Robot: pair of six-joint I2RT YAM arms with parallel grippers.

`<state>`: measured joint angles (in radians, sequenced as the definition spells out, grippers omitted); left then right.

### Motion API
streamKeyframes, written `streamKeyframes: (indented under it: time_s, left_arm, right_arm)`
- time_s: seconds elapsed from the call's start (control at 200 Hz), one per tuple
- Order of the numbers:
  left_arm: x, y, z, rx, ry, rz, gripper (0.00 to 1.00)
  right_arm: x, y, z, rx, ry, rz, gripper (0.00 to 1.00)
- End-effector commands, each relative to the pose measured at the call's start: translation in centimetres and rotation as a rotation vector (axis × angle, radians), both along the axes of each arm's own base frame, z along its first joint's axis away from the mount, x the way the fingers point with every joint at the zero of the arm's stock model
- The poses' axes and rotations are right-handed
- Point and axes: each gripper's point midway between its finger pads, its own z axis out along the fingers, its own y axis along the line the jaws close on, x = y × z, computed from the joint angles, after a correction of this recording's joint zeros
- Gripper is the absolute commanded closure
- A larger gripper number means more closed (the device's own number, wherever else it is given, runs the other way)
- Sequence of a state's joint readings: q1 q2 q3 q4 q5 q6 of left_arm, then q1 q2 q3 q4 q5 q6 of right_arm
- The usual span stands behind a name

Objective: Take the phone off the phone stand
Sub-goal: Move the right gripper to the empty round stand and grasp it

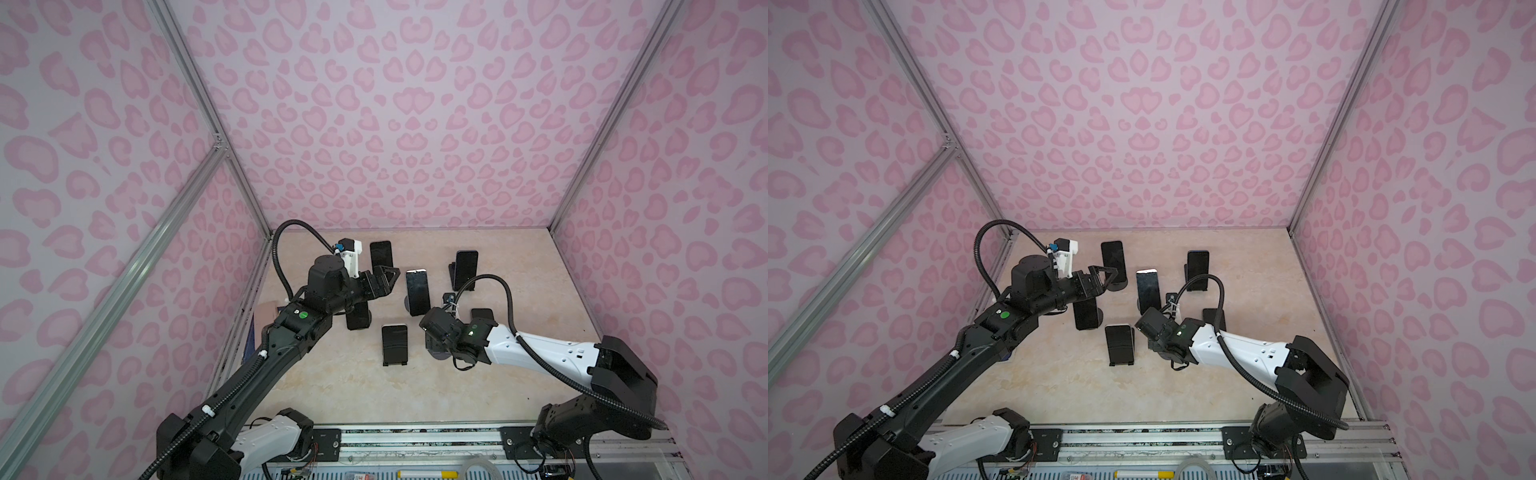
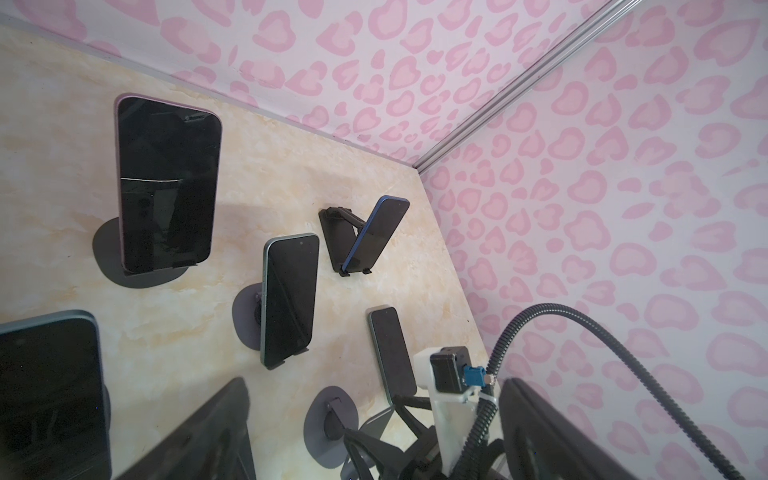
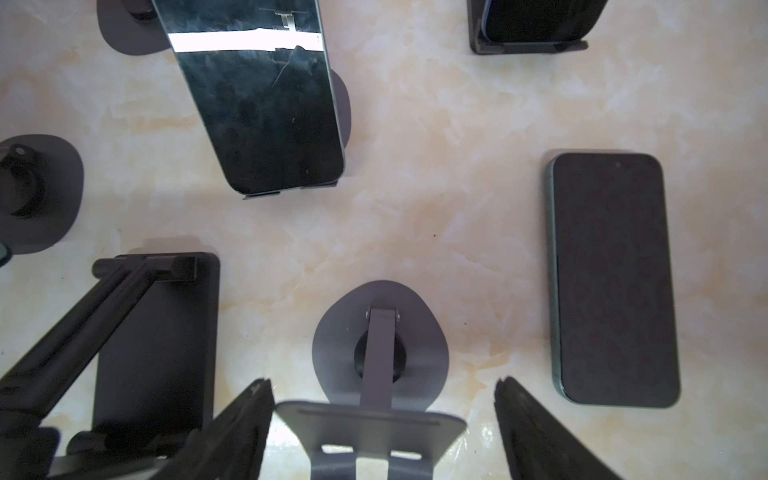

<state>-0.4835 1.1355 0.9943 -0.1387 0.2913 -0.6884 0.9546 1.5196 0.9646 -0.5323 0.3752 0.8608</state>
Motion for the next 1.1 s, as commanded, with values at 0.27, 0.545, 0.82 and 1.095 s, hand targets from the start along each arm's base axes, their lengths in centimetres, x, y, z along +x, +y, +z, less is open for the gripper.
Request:
streamKeyframes:
  time_s: [0.27, 0.545, 0.82, 1.095]
  left_arm:
    - [-0.1, -0.4, 0.0, -0.021, 0.012, -0.019, 0.03]
    - [-0.1, -0.5, 0.0, -0.028, 0.015, -0.025, 0.03]
    - [-0.1, -0.7, -0.1, -0.03, 0.019, -0.034, 0.03]
    - [-0.2, -0.7, 0.4, -0.036, 0.006, -0.041, 0.03]
  right_arm:
    - [1.1, 0.5, -1.2, -0.027, -0.021, -0.02, 0.25]
    - [0.9, 0.3, -0.7, -0.007, -0.046, 0.001, 0.39]
    - [1.4, -0.6, 0.8, -0.043, -0.083, 0.019, 0.43]
    - [6.1, -9.2, 7.3, -0.071, -0.213, -0.124, 0.43]
